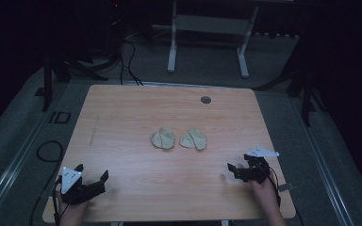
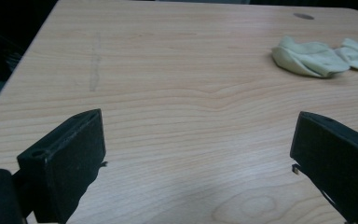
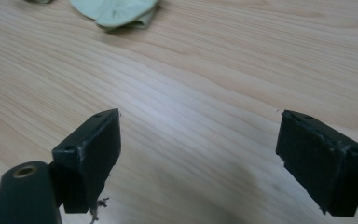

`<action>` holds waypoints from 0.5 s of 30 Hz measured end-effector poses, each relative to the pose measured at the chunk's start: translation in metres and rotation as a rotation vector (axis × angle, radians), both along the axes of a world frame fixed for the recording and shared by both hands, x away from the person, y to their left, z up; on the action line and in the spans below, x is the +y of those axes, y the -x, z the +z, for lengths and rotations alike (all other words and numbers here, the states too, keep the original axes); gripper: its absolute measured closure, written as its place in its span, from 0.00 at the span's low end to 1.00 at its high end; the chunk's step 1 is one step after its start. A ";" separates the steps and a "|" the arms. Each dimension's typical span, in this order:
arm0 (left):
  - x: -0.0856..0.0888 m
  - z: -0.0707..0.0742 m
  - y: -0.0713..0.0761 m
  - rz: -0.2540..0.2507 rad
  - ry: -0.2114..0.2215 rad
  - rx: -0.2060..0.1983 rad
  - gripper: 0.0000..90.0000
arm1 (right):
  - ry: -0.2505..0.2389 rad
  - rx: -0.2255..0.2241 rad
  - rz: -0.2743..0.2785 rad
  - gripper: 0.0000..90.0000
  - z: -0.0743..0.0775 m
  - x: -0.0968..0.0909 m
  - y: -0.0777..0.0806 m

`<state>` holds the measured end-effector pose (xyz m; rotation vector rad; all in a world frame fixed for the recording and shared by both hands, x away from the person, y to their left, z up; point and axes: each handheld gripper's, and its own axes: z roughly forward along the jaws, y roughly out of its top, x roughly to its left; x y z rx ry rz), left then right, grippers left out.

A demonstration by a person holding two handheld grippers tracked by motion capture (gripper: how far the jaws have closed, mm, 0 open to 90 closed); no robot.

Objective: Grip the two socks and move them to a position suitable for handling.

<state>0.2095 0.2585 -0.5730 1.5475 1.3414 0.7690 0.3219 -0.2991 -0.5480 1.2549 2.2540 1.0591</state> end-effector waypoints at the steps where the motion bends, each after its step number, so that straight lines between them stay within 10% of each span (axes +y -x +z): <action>1: 0.000 0.000 0.000 -0.006 0.009 0.003 0.04 | 0.001 0.004 0.010 0.15 0.000 0.004 -0.002; 15: -0.016 0.004 0.000 -0.071 0.012 0.086 0.04 | 0.019 0.048 0.054 0.15 0.013 0.051 -0.035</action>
